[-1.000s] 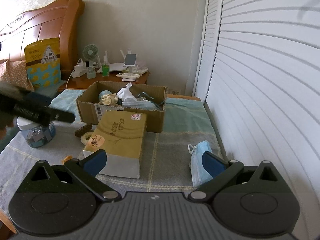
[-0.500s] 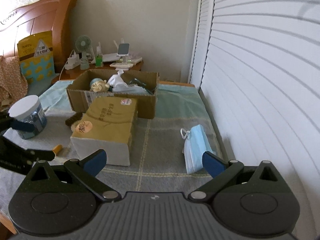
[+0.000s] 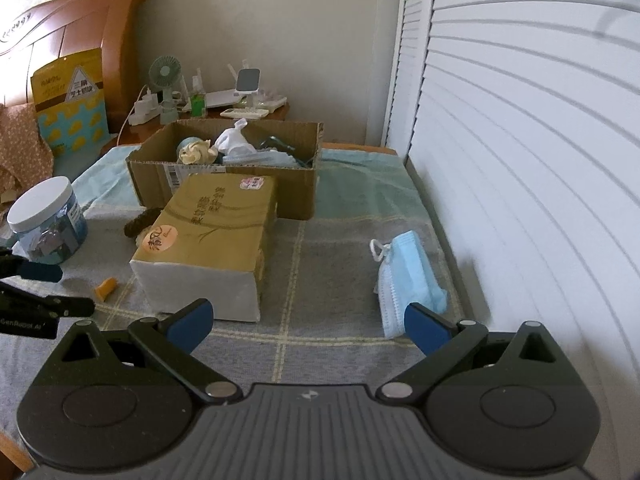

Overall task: Organize soft objects
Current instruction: 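Move the left tool to the small orange foam plug and grasp it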

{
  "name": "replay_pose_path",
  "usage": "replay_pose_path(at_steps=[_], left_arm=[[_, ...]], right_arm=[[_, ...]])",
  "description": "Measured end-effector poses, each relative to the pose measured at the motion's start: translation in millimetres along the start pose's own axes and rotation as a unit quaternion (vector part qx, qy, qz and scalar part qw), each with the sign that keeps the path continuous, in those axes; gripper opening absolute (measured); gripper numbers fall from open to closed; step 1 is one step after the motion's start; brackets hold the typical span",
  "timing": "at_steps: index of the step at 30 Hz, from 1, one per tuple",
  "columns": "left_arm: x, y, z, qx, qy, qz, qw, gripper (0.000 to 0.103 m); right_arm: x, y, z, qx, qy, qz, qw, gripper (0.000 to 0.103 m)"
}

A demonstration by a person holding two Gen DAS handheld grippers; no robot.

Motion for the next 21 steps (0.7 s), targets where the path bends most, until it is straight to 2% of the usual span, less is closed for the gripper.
replay_pose_path(at_steps=[10, 21], left_arm=[[8.9, 12.0, 5.4, 0.019, -0.012, 0.012, 0.9997, 0.066], [16.6, 26.4, 16.5, 0.052, -0.042, 0.023, 0.9975, 0.04]], right_arm=[[6.3, -0.1, -2.0, -0.003, 0.001, -0.008, 1.0, 0.103], [17.0, -0.1, 3.9, 0.0, -0.01, -0.017, 1.0, 0.103]])
Point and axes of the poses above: each gripper's, at about its wrist camera, not at the fingertips, and x roughly the way its jaws point, z to its right, y to its top, the point moved 3 cm from there along x, roughly the way its jaws point, and after that the axes turned 10 degrees about x, right-handed, at the moved point
